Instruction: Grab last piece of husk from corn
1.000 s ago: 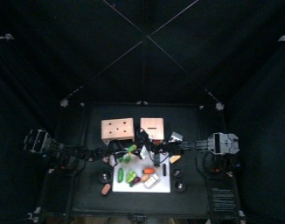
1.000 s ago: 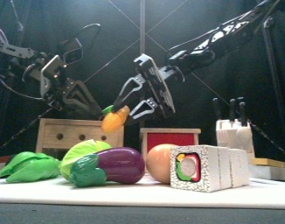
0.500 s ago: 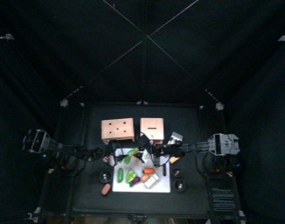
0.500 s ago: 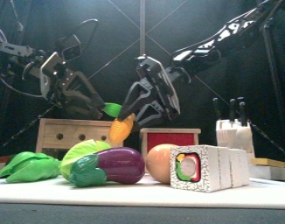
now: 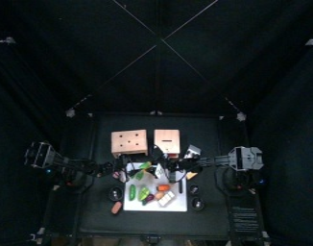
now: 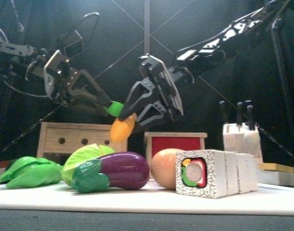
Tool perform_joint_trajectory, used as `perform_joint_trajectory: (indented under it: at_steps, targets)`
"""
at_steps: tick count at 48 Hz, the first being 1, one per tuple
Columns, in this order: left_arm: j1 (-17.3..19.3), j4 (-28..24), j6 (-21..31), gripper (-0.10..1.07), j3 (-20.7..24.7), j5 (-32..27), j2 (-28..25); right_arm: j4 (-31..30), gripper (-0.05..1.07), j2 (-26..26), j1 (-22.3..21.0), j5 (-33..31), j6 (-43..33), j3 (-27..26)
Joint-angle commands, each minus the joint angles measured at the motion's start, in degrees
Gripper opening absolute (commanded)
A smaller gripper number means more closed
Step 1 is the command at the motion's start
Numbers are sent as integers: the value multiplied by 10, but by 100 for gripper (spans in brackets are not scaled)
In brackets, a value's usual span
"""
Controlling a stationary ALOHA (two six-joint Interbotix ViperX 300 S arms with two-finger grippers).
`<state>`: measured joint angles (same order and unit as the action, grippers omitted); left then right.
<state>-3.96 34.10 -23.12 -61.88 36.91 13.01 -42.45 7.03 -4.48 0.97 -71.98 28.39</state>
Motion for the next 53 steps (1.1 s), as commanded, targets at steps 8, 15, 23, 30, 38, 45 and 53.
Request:
perform_joint_trajectory:
  at_steps: [8,15,23,30,38,45,53]
  targets:
    - [3,-32,0,70,16,14,-9,0,50,-21,2,2,-2,-14]
    - [4,-32,0,57,15,14,-11,0,50,-20,3,2,-3,-14]
    - [9,-32,0,43,14,14,-11,0,50,-20,4,2,-3,-14]
    - [10,-32,0,37,11,14,-11,0,50,-20,4,2,-3,-12]
    - [11,-29,2,37,1,14,-9,0,50,-23,7,2,-4,-6]
    - [11,-22,2,37,-7,14,-4,6,50,-27,10,2,-4,-1]
    - [10,-21,0,37,-9,14,-3,9,50,-32,11,2,-3,5]
